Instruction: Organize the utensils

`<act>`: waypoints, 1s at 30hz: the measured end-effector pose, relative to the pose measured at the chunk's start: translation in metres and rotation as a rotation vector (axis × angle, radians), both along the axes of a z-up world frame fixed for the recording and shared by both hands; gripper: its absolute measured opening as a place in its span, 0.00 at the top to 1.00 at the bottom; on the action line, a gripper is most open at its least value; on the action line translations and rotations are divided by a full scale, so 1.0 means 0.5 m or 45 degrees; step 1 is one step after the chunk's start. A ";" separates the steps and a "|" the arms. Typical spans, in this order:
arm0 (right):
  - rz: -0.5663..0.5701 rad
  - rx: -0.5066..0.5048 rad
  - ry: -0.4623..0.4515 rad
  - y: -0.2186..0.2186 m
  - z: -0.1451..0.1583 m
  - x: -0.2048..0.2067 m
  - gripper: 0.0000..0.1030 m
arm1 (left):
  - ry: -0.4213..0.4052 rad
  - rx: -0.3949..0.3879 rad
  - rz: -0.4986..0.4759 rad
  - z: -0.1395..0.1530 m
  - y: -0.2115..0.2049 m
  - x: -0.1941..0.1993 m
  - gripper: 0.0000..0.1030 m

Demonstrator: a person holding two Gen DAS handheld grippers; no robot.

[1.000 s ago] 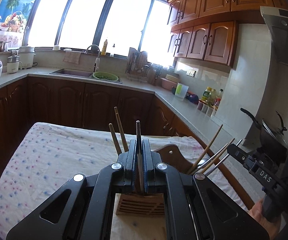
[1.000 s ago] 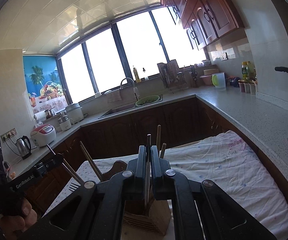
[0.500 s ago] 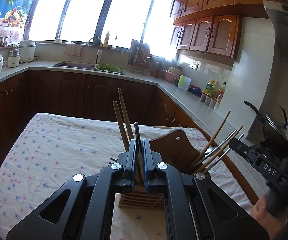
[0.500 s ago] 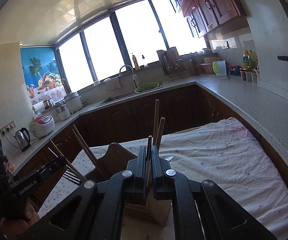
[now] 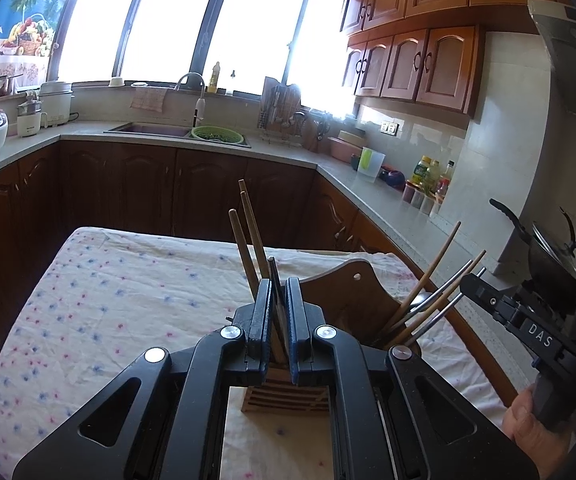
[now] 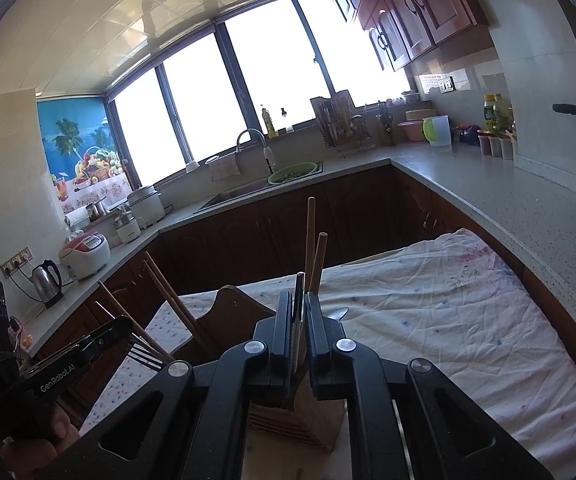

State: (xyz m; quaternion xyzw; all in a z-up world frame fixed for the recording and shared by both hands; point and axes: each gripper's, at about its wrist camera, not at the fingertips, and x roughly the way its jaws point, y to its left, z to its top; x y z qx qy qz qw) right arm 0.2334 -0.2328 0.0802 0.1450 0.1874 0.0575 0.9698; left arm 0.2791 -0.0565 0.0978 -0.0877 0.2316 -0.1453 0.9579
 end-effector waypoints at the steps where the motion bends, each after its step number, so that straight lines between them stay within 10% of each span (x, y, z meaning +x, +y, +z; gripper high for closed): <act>1: 0.002 0.005 -0.006 -0.002 0.002 -0.002 0.91 | -0.003 -0.002 -0.005 0.003 0.000 -0.002 0.94; 5: 0.002 0.025 -0.016 -0.011 0.010 -0.010 0.86 | -0.020 -0.014 -0.008 0.012 0.004 -0.018 0.94; 9: -0.012 0.063 -0.056 -0.025 0.022 -0.034 0.53 | -0.033 -0.030 0.000 0.019 0.017 -0.041 0.93; 13: -0.022 0.116 -0.080 -0.040 0.020 -0.062 0.28 | -0.015 -0.087 0.063 0.005 0.046 -0.077 0.49; 30: 0.022 0.116 -0.008 0.004 -0.093 -0.244 0.11 | 0.118 -0.163 0.161 -0.094 0.125 -0.271 0.38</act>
